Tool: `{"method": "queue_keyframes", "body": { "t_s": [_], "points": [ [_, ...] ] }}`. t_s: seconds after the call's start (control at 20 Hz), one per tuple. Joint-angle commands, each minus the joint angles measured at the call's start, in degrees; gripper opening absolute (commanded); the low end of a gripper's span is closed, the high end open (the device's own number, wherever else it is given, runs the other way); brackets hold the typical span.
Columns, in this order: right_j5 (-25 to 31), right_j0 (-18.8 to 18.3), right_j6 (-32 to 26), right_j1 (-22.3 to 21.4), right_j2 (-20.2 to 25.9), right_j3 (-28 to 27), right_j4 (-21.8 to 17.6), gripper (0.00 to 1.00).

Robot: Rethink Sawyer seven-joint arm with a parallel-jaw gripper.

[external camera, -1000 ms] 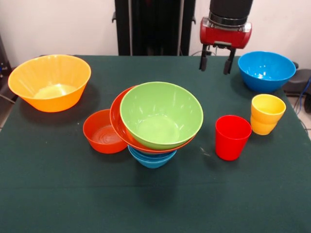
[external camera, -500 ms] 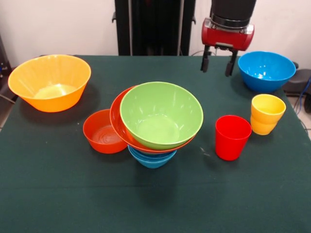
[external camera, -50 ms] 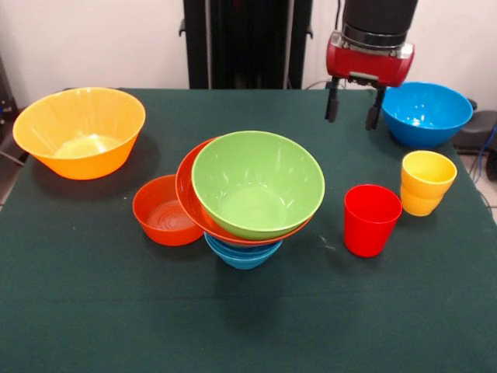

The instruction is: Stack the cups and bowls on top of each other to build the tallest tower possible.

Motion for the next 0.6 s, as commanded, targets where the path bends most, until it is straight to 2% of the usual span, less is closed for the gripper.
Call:
{"method": "queue_keyframes", "body": {
  "t_s": [0.05,0.3,0.6],
  "points": [
    [2.51,3.16,12.37,3.13,-0.28,-4.87,5.38,1.00],
    [4.17,5.26,12.10,4.39,-2.01,-7.65,7.69,1.00],
    [3.02,7.21,11.98,5.19,-3.52,-7.46,10.10,1.00]
  ]
}}
